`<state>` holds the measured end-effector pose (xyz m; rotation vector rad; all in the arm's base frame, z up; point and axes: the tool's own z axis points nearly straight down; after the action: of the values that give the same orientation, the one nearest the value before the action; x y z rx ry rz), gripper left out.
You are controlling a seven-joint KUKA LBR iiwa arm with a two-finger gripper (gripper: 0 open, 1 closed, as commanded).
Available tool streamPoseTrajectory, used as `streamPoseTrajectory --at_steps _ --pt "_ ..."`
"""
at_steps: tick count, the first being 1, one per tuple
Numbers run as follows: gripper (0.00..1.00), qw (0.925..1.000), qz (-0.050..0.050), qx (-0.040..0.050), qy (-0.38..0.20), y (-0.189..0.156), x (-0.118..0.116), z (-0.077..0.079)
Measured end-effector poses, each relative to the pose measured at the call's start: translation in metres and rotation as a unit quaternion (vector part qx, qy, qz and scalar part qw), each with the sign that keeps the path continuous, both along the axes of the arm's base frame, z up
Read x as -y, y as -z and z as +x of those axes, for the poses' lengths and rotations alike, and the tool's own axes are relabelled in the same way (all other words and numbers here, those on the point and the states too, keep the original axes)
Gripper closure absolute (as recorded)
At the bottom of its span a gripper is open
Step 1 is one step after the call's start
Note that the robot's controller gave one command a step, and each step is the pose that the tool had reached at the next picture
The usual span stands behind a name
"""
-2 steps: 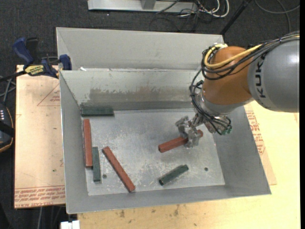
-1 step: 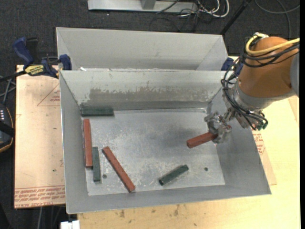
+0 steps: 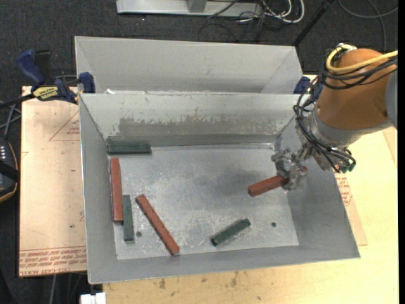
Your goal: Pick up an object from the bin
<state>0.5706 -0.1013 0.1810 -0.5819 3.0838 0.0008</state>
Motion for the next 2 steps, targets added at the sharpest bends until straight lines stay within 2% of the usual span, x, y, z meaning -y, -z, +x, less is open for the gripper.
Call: streamPoseTrajectory --at_steps 2 --pt "1.00 1.0000 0.000 0.0000 0.000 0.0000 0.0000 0.0000"
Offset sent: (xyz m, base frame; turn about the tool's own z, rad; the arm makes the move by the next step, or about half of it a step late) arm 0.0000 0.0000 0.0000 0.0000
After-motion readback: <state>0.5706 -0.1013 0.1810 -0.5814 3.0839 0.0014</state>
